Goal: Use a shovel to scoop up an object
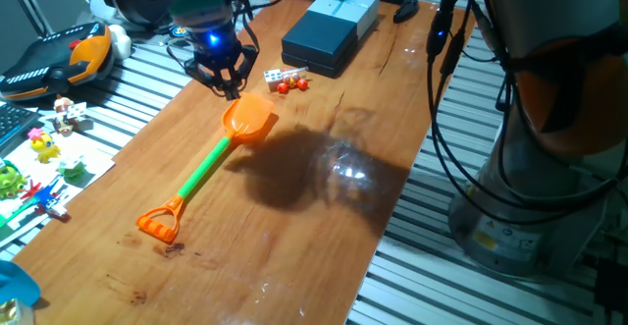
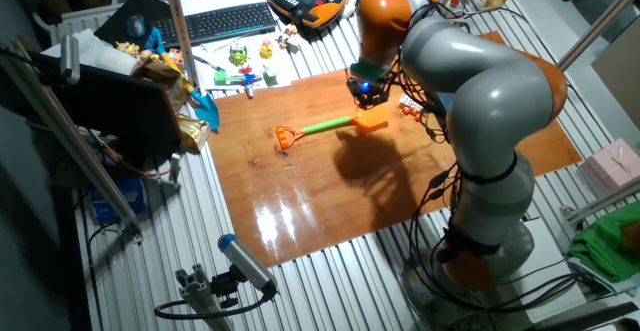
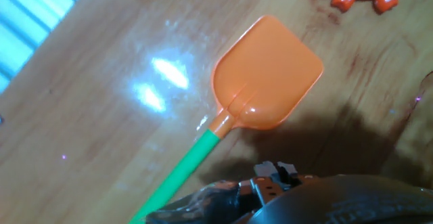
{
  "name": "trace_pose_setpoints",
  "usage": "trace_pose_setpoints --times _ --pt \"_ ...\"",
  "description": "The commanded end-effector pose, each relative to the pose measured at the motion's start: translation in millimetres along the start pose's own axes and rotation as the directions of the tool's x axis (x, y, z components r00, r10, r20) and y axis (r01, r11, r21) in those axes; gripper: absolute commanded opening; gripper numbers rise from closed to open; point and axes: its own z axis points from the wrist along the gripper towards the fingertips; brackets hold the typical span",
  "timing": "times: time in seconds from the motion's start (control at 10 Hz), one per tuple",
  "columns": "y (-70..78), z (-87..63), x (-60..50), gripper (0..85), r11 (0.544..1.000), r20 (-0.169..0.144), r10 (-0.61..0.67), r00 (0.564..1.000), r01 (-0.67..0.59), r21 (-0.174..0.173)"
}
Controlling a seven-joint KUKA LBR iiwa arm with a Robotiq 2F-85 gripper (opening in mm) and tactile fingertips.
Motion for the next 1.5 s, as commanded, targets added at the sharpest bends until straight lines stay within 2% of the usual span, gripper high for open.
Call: trace_pose_setpoints --times 0.0,0.2,0.4,0.6,0.7,1.0,1.1,1.2,1.4 --pt "3.7 2.0 2.8 0.7 0.999 0.002 0.038 0.999 -0.038 0.000" --pt "24.2 12.8 12.7 0.7 0.995 0.004 0.095 0.996 -0.095 -0.008" --pt "47.0 27.5 17.9 0.7 0.985 0.020 0.169 0.985 -0.169 -0.031" --pt "66.5 45.7 22.1 0.7 0.967 0.087 0.256 0.963 -0.254 -0.038" --pt "74.8 56.2 22.9 0.7 0.954 0.101 0.299 0.949 -0.295 -0.047" --pt "83.6 66.1 21.4 0.7 0.940 0.113 0.340 0.934 -0.336 -0.051" --pt "86.2 69.5 21.6 0.7 0.932 0.136 0.362 0.922 -0.358 -0.056" --pt "88.8 73.9 23.0 0.7 0.921 0.155 0.389 0.908 -0.384 -0.063" --pt "91.5 78.6 29.7 2.7 0.913 0.161 0.408 0.899 -0.403 -0.061"
